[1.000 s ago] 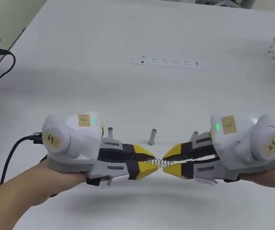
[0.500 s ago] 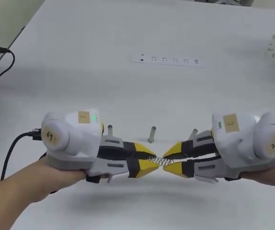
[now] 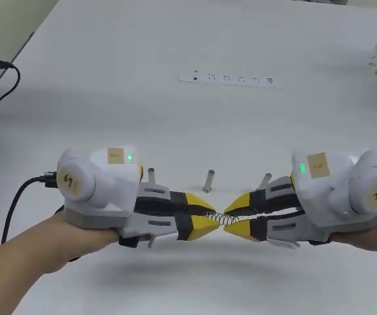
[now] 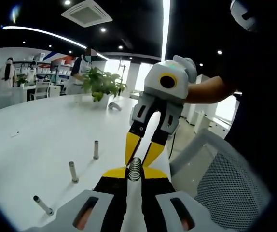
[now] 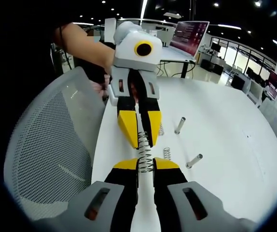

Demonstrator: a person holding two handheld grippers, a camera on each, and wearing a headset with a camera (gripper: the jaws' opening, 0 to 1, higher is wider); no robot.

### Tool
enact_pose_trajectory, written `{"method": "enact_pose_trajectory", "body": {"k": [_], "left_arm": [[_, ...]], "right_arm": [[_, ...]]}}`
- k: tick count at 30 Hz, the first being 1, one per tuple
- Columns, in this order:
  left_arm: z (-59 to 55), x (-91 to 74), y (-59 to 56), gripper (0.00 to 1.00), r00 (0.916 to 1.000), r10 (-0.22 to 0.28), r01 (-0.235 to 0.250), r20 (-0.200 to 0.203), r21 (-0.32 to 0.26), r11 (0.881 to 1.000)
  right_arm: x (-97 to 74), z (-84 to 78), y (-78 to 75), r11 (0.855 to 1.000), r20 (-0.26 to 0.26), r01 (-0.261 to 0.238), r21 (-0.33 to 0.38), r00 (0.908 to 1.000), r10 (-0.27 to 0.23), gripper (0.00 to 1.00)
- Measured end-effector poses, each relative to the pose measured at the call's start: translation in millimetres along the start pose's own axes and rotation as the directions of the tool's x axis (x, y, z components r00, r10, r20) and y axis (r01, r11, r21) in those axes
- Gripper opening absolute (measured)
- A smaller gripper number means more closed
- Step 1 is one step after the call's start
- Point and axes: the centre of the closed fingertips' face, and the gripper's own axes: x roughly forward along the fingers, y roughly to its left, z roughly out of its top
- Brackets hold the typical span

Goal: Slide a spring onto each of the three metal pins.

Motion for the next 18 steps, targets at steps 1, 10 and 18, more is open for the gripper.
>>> {"method": "enact_pose_trajectory", "body": {"k": [1,10,18], "left_arm": [[0.0,0.1,-0.2,0.02,1.0,-0.001,0.001,0.0,0.001,1.0],[2.7,-1.4,-0.6,0.02,0.9999,-0.004,0.004,0.01,-0.011,1.0],[0.9,-2.7,-0.7,0.02,1.0,-0.005,0.005,0.006,-0.014,1.0]], "right_arm": [[0.0,-0.2,0.0,1.0,0.0,0.0,0.001,1.0,0.0,0.09],[1.1,-8.6,0.9,1.0,-0.03,0.0,-0.011,0.9995,0.0,0.11],[-1.8,-5.0,-0.6,1.0,0.0,0.014,0.014,0.9999,-0.014,0.09]]}}
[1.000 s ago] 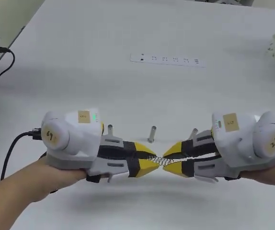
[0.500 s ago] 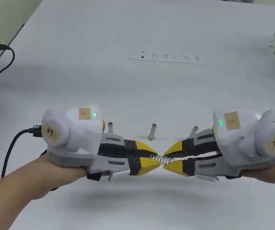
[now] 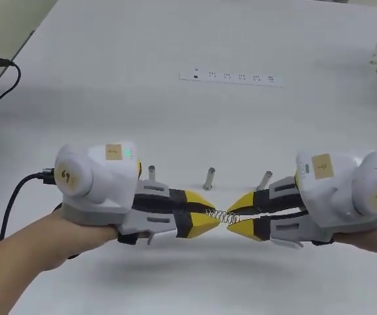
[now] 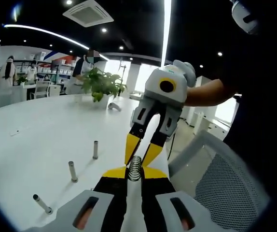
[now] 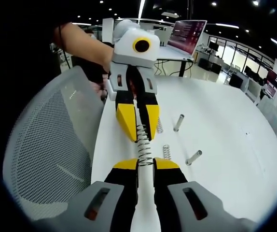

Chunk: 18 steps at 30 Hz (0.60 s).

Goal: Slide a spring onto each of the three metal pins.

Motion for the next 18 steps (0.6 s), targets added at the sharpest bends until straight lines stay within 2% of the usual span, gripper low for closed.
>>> {"method": "enact_pose_trajectory", "body": {"k": [6,13,18], "left_arm": [[-0.5,-0.2,0.4,0.02,1.0,0.002,-0.002,-0.001,0.002,1.0],[1.1,-0.8,0.1,0.03,0.9999,0.0,0.0,0.011,-0.005,1.0],[0.1,-1.4,0.9,0.03,1.0,0.005,-0.005,0.005,0.007,1.0]], "right_arm": [[-3.1,2.6,-1.0,1.0,0.007,0.002,-0.007,1.0,-0.002,0.08],[-13.3,11.7,-3.6,1.0,0.025,-0.01,0.018,0.9996,0.01,0.08],[-19.2,23.0,-3.2,0.999,0.068,-0.027,0.034,0.9974,0.024,0.08]]}}
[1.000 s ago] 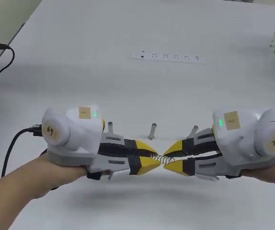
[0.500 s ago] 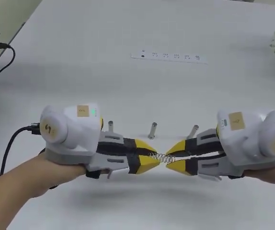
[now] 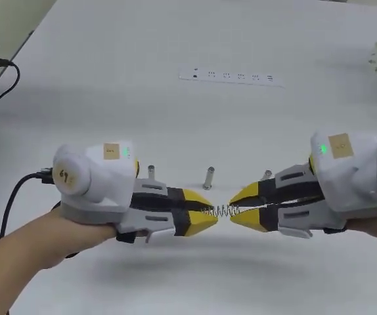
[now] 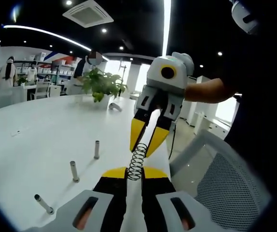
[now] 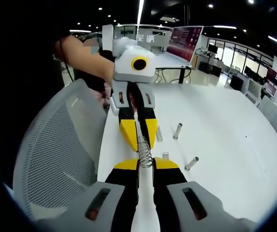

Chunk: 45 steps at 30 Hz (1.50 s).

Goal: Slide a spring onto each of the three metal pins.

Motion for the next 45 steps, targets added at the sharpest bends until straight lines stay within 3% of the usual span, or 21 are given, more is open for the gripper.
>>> {"method": "enact_pose_trajectory", "body": {"k": [8,20,45], "left_arm": [[-3.9,2.3,-2.5,0.02,0.9997,-0.004,0.005,-0.024,0.024,1.0],[-3.2,4.8,-2.7,0.02,0.9998,-0.001,0.001,-0.022,0.033,0.999],[-5.0,6.6,-6.5,0.02,0.9988,-0.007,0.01,-0.049,0.054,0.998]], "right_arm": [[0.2,24.1,3.3,0.999,0.089,-0.022,0.03,0.9958,0.02,0.08],[5.4,39.9,4.1,1.0,0.185,0.013,0.028,0.9825,-0.018,0.07],[13.2,47.4,9.1,0.999,0.248,0.038,-0.01,0.9681,-0.034,0.07]]}}
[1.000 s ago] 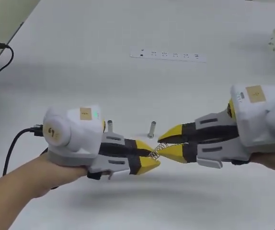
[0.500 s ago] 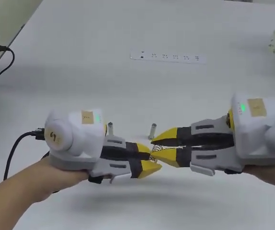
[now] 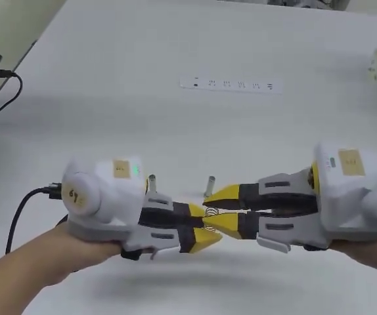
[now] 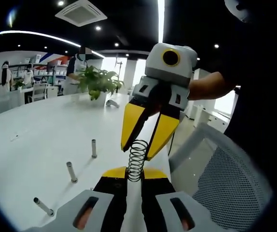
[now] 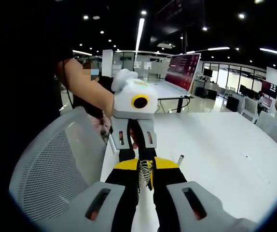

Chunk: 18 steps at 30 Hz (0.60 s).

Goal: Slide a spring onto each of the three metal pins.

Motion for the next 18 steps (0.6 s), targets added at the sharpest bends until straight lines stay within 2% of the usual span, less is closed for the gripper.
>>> {"method": "enact_pose_trajectory", "body": {"k": [11,18], "left_arm": [[-0.2,0.0,-0.4,0.03,0.9999,0.011,-0.011,0.006,-0.005,1.0],[-2.8,1.3,-2.6,0.03,0.9998,0.019,-0.019,0.005,-0.007,1.0]], "right_arm": [[-1.5,-0.1,0.8,1.0,-0.022,0.001,-0.029,0.9998,-0.002,0.07],[-1.9,-3.4,3.5,0.999,-0.06,-0.014,-0.051,0.9981,0.011,0.07]]}}
